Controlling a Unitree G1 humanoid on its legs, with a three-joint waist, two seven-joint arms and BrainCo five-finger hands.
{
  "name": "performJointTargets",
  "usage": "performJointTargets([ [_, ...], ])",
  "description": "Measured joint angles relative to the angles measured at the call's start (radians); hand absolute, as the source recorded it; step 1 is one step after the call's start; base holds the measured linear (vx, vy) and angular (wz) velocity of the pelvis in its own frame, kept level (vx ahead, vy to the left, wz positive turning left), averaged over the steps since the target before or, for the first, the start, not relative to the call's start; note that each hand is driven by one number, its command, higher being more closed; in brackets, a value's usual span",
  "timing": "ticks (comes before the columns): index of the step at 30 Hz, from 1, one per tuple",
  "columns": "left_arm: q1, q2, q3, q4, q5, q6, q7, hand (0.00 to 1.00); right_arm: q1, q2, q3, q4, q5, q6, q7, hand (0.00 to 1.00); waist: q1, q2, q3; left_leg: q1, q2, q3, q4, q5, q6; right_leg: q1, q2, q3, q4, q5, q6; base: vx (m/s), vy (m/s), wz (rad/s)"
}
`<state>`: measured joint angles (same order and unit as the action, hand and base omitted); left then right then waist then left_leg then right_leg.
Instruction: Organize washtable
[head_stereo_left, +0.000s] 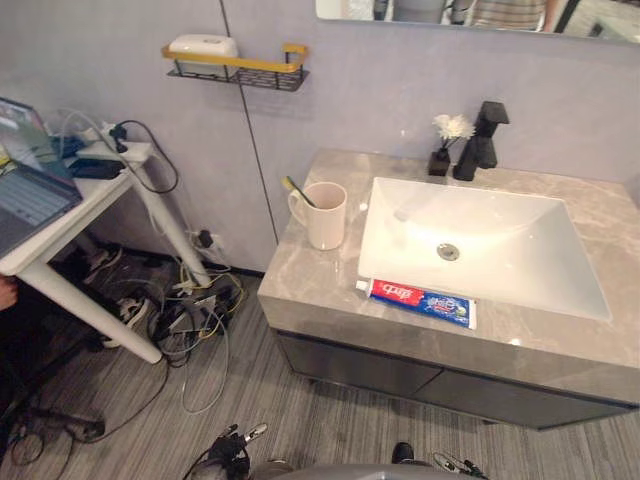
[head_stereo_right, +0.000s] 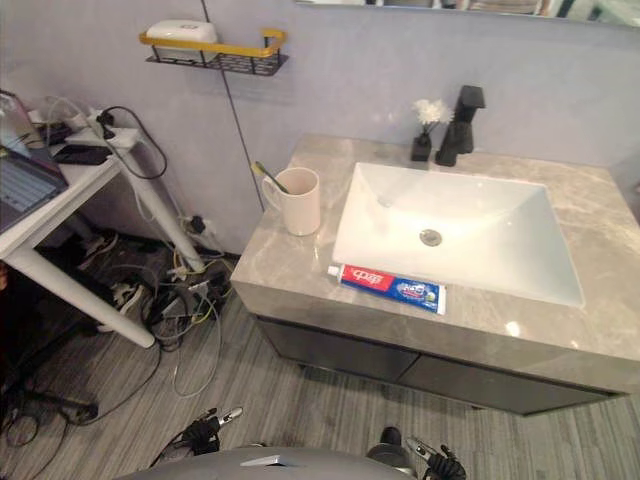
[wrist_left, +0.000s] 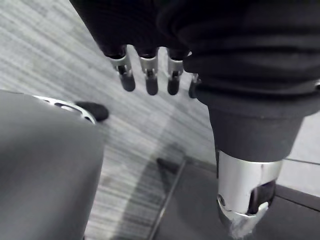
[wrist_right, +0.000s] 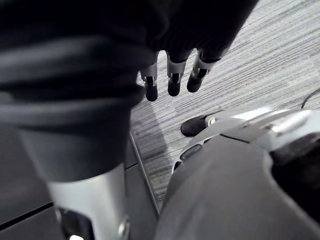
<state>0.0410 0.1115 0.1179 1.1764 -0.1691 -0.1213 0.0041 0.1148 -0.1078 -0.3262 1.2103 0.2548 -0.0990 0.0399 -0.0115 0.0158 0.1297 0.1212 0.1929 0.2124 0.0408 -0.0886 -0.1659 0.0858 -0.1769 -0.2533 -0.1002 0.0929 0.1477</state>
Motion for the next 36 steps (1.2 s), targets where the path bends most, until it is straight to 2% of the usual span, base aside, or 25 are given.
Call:
performJointTargets([
  [3,-0.003,-0.013,0.000,-0.001,-0.023,-0.003,0.007,0.00,0.003,-0.006,0.002,0.000,0.001,-0.001,0.000,0.00,-0.006,0.012,-0.008,0.000,0.002,-0.001,-0.008,-0.005,-0.005,-0.007,0.007,0.006,0.000,0.001,-0.001,0.09,-0.004,-0.07],
  [6,0.010,-0.054,0.003,-0.046,-0.093,-0.007,0.026,0.00,0.017,-0.023,0.003,0.000,0.001,-0.003,-0.002,0.00,-0.006,0.038,-0.024,0.012,0.003,0.001,-0.003,0.002,-0.003,-0.012,0.014,0.020,0.005,0.010,-0.003,0.16,0.009,-0.10],
  [10,0.068,-0.083,0.032,-0.357,-0.240,-0.027,0.061,0.00,0.018,-0.023,0.010,0.000,0.001,-0.007,-0.011,0.00,0.001,0.036,-0.025,0.016,0.002,-0.001,-0.005,0.000,-0.001,-0.012,0.014,0.020,0.007,0.010,-0.004,0.09,0.015,-0.05],
  [12,0.079,-0.107,0.138,-0.572,-0.303,-0.052,0.093,0.00,0.023,-0.019,0.010,-0.001,0.001,-0.008,-0.019,0.00,0.004,0.031,-0.029,0.018,0.000,-0.001,-0.004,-0.003,0.004,-0.011,0.011,0.019,0.007,0.010,-0.004,0.00,0.000,0.00],
  [14,0.078,-0.126,0.227,-0.702,-0.326,-0.083,0.135,0.00,0.025,-0.019,0.010,-0.002,0.000,-0.007,-0.019,0.00,0.006,0.030,-0.029,0.017,-0.003,-0.002,-0.003,-0.005,0.007,-0.011,0.009,0.019,0.002,0.010,-0.004,-0.02,0.005,0.00],
  [16,0.073,-0.146,0.313,-0.816,-0.315,-0.097,0.196,0.00,0.027,-0.019,0.010,-0.004,0.000,-0.008,-0.019,0.00,0.008,0.033,-0.032,0.015,-0.005,-0.004,0.000,-0.009,0.015,-0.011,0.007,0.019,0.001,0.011,-0.004,-0.05,0.008,0.00],
  [18,0.088,-0.178,0.402,-0.999,-0.243,-0.112,0.304,0.00,0.041,-0.019,0.015,-0.017,-0.001,-0.007,-0.020,0.00,0.014,0.034,-0.040,0.007,-0.005,-0.009,0.006,-0.020,0.022,-0.010,0.006,0.018,0.000,0.011,-0.005,-0.05,0.002,0.01],
  [21,0.089,-0.186,0.426,-1.200,-0.097,-0.119,0.412,0.00,0.055,-0.019,0.020,-0.034,-0.001,-0.007,-0.019,0.00,0.025,0.035,-0.046,-0.001,-0.005,-0.013,0.016,-0.021,0.021,-0.009,0.004,0.015,0.001,0.012,-0.006,-0.03,0.006,0.06],
  [22,0.088,-0.187,0.421,-1.296,-0.014,-0.119,0.451,0.00,0.056,-0.019,0.021,-0.034,-0.001,-0.007,-0.019,0.00,0.025,0.035,-0.048,-0.004,-0.005,-0.014,0.018,-0.021,0.021,-0.010,0.004,0.013,0.001,0.013,-0.005,-0.02,0.010,0.05],
  [23,0.087,-0.187,0.415,-1.342,0.023,-0.119,0.467,0.00,0.056,-0.019,0.021,-0.034,0.000,-0.007,-0.019,0.00,0.025,0.035,-0.049,-0.004,-0.005,-0.014,0.019,-0.020,0.020,-0.010,0.004,0.013,0.001,0.014,-0.005,0.00,0.000,0.00],
  [25,0.082,-0.180,0.342,-1.506,0.164,-0.118,0.518,0.00,0.062,-0.023,0.040,-0.034,0.001,-0.009,-0.019,0.00,0.025,0.037,-0.059,-0.005,-0.006,-0.012,0.023,-0.017,0.015,-0.012,0.002,0.017,0.002,0.017,-0.005,0.00,0.014,-0.04],
  [26,0.080,-0.176,0.311,-1.539,0.193,-0.118,0.523,0.00,0.063,-0.024,0.046,-0.034,0.001,-0.010,-0.018,0.00,0.025,0.037,-0.063,-0.006,-0.006,-0.012,0.024,-0.017,0.015,-0.013,0.002,0.017,0.002,0.017,-0.005,0.00,0.000,0.00],
  [28,0.065,-0.112,0.163,-1.625,0.303,-0.121,0.504,0.00,0.067,-0.028,0.056,-0.033,0.001,-0.012,-0.016,0.00,0.023,0.040,-0.077,-0.008,-0.007,-0.009,0.028,-0.017,0.015,-0.014,0.001,0.019,0.003,0.018,-0.004,0.00,0.000,0.00],
  [29,0.056,-0.086,0.126,-1.631,0.326,-0.121,0.489,0.00,0.067,-0.030,0.058,-0.033,0.001,-0.013,-0.014,0.00,0.022,0.041,-0.078,-0.008,-0.007,-0.009,0.029,-0.017,0.015,-0.014,0.001,0.019,0.003,0.019,-0.004,0.00,0.000,0.00],
  [31,-0.002,0.026,-0.009,-1.647,0.399,-0.116,0.404,0.00,0.068,-0.032,0.060,-0.033,0.001,-0.014,-0.001,0.00,0.021,0.044,-0.080,-0.010,-0.007,-0.009,0.032,-0.017,0.015,-0.015,0.000,0.020,0.003,0.023,-0.005,0.00,0.000,0.00],
  [33,-0.043,0.102,-0.116,-1.675,0.442,-0.120,0.327,0.00,0.069,-0.032,0.060,-0.033,0.001,-0.014,0.006,0.00,0.018,0.045,-0.080,-0.010,-0.007,-0.007,0.032,-0.018,0.015,-0.015,0.000,0.022,0.002,0.024,-0.005,0.00,0.000,0.00],
  [36,-0.113,0.169,-0.262,-1.686,0.453,-0.128,0.212,0.00,0.069,-0.036,0.060,-0.033,0.002,-0.012,0.026,0.00,0.015,0.050,-0.084,-0.010,-0.008,-0.006,0.032,-0.017,0.015,-0.016,-0.001,0.022,0.003,0.026,-0.005,0.00,0.000,0.00],
])
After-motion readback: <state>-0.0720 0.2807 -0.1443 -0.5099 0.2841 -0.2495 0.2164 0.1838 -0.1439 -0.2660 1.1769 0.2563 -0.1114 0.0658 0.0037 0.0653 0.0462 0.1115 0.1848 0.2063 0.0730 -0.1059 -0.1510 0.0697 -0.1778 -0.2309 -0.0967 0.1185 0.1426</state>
